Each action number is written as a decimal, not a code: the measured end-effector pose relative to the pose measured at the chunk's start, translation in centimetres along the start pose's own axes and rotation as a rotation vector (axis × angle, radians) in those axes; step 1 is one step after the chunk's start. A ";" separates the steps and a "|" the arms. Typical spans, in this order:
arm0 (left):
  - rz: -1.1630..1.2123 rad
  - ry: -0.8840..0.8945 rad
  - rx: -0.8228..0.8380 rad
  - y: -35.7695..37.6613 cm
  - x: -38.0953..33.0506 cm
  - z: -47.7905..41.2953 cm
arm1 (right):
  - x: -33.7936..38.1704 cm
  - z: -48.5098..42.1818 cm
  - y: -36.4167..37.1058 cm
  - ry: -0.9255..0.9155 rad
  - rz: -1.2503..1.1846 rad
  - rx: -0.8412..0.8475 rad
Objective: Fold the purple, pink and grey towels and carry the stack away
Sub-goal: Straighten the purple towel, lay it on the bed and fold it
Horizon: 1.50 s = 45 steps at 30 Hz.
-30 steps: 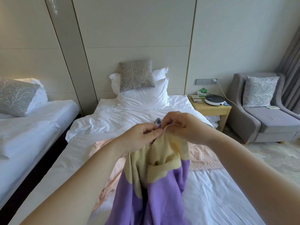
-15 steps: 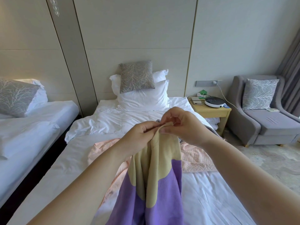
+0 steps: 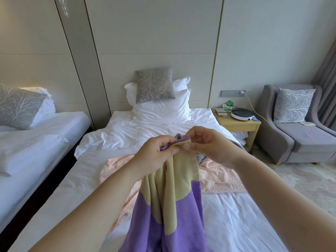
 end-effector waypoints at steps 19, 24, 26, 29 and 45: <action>-0.510 -0.319 -0.021 -7.2 0.5 0.4 | -0.8 0.6 -1.5 0.368 0.166 -0.205; -0.250 -0.230 -0.050 -6.1 -0.4 0.4 | -0.4 0.6 -1.2 0.347 -0.126 -0.115; -0.261 -0.162 -0.073 -4.8 -1.2 0.2 | -0.1 0.6 -1.0 0.338 -0.292 -0.014; -0.275 -0.132 -0.085 -2.7 -2.1 0.0 | 0.2 0.6 -0.2 0.288 -0.321 0.135; -0.312 -0.042 -0.091 -0.3 -2.1 0.4 | -0.3 0.1 1.8 0.034 0.136 -0.151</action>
Point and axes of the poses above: each hand's wrist, its own z-axis away from the middle knuckle, its own y-axis out of the palm, x = y × z, the point moved 1 cm from there along -z, towards the middle knuckle, and after that the axes turned 10 degrees about z, right-handed, at the moved point
